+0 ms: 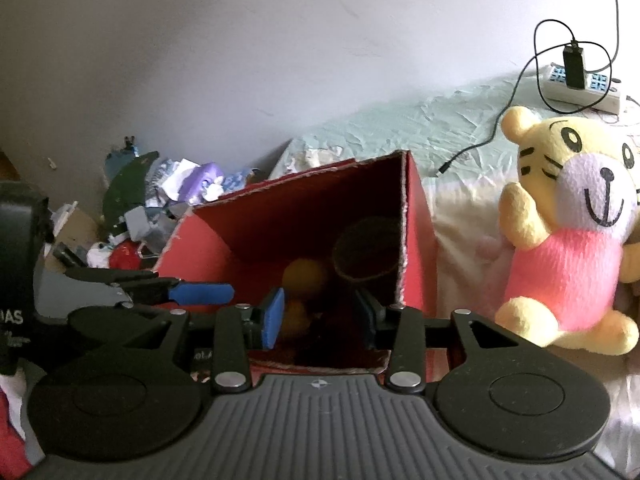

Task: Organize objects
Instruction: 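Lower the pine cone into the red box and open the right tool, then move the right tool to the small red printed carton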

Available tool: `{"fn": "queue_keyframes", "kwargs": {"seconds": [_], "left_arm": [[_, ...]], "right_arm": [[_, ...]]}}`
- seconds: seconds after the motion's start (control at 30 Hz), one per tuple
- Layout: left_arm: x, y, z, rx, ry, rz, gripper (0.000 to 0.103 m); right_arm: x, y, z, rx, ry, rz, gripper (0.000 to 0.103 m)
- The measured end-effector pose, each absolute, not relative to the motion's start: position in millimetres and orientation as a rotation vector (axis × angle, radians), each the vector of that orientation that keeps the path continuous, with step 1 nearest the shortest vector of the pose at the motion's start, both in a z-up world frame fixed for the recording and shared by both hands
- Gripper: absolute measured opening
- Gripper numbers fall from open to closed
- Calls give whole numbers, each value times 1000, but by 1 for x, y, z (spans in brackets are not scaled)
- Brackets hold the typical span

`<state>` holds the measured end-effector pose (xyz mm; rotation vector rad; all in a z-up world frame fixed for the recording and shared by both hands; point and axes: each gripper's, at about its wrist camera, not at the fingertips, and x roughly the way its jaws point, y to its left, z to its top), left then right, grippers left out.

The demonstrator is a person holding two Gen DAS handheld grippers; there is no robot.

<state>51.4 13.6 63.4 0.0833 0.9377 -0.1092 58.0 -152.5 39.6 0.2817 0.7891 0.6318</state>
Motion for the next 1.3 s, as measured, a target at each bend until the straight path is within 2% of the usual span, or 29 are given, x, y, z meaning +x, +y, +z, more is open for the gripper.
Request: {"fn": "queue_keyframes", "kwargs": {"seconds": [0.37,0.7,0.93,1.3], "left_arm": [[13,33,93,66,850,-86,53],[-31,79,101,-16,834,-46,53],[-55,109,77,-128,919,-32,54],[-74,98,23,-175,1094,-79,55]], "right_arm": [[31,-146,48,274,754,762,42],[16,-127,32,213,843,904,42],[20,-102,5,200,1003,918,42],[26,-84,-25,217,1202,917,43]]}}
